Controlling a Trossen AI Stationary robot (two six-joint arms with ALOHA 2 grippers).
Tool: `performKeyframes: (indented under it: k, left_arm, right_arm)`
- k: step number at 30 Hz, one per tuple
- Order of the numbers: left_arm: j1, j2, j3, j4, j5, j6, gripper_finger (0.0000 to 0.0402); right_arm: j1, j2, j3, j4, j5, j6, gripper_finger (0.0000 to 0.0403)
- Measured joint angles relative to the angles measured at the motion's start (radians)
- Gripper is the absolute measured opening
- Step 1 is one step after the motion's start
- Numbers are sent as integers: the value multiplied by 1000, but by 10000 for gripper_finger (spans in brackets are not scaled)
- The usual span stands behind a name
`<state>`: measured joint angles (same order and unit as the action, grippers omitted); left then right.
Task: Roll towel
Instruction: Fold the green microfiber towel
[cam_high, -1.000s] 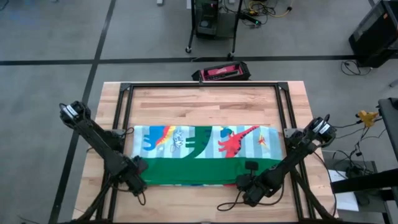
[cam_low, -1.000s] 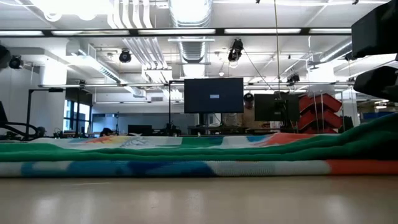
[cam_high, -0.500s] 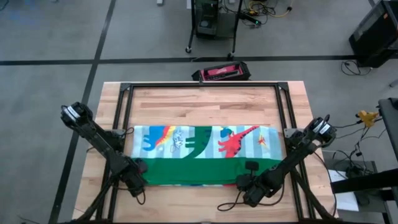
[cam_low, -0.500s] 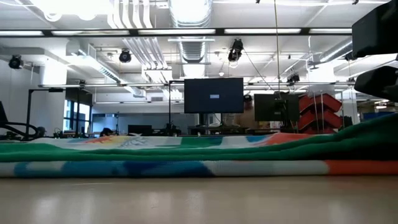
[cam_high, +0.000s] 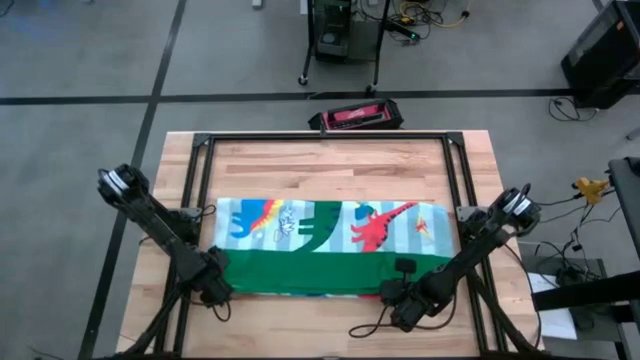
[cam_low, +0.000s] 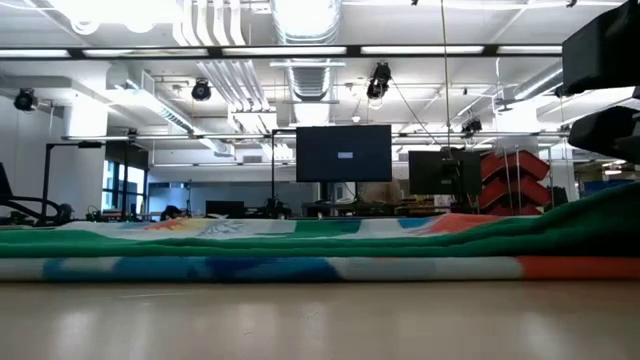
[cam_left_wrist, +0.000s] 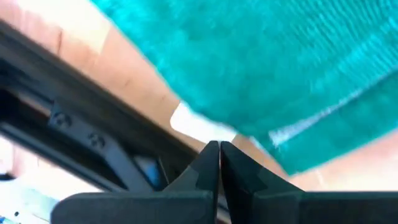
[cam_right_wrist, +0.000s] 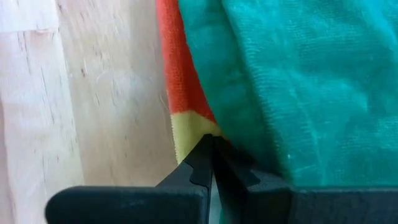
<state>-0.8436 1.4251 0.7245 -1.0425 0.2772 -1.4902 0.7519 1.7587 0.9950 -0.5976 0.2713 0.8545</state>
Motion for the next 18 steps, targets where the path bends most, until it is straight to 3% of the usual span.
performKeyframes:
  k: [3,10,18]
  left_arm:
    - [-2,-15,61,-43,-44,2,0]
    - [-39,-4,149,62,-459,267,0]
    - [-42,28,125,39,-365,273,47]
  right_arm:
    - [7,-22,18,6,2,-23,0]
    - [9,-29,53,10,18,-62,0]
    - [10,-29,114,9,78,-123,0]
